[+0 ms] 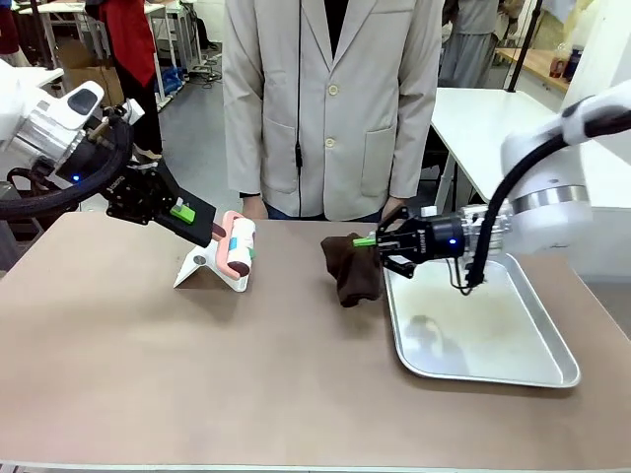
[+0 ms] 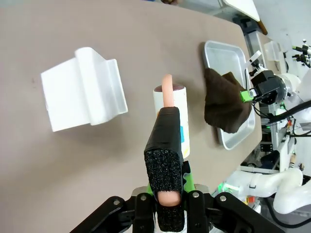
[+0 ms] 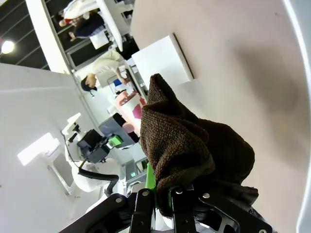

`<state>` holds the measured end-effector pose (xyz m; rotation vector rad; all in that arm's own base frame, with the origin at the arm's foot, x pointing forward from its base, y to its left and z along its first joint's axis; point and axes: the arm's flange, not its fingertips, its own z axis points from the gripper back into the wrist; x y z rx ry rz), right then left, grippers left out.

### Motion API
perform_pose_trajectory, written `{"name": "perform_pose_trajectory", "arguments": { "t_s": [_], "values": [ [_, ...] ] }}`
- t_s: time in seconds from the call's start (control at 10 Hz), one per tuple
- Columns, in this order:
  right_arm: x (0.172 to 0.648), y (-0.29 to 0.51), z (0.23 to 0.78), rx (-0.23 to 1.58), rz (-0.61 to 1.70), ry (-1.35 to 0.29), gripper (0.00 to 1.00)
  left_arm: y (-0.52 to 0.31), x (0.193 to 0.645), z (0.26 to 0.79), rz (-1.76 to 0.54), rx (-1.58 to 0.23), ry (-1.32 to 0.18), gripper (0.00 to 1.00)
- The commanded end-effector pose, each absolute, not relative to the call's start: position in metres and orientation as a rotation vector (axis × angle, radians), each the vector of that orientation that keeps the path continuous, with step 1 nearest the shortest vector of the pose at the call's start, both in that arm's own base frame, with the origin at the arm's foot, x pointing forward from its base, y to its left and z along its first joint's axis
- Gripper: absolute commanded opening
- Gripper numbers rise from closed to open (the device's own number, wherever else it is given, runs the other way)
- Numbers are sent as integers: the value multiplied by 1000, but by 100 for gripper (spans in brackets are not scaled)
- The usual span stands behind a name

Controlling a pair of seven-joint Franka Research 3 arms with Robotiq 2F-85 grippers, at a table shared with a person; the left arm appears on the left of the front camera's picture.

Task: Clean the surface of the table.
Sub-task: Return the Lint Roller and towel to their original positions.

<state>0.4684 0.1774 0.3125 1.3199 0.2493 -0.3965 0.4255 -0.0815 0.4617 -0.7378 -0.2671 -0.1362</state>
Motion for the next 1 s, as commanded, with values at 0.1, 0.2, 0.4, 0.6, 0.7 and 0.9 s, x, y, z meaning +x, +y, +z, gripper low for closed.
{"name": "perform_pose_trajectory", "arguments": {
  "t_s": [0.1, 0.2, 0.4, 0.6, 0.7, 0.9],
  "values": [
    [485, 218, 300, 1206, -474, 222, 11, -90, 449, 451, -168, -676, -290, 22],
    [486, 226, 296, 1167, -481, 237, 11, -95, 458, 447, -165, -626, -298, 22],
    [487, 230, 286, 1102, -521, 255, 11, -104, 473, 443, -215, -603, -262, 22],
    [490, 228, 278, 1046, -572, 233, 11, -110, 487, 434, -209, -588, -189, 22],
    [490, 227, 277, 1022, -580, 206, 11, -113, 491, 431, -194, -562, -182, 22],
    [489, 227, 275, 981, -578, 158, 11, -116, 498, 429, -144, -561, -184, 22]
  ]
}}
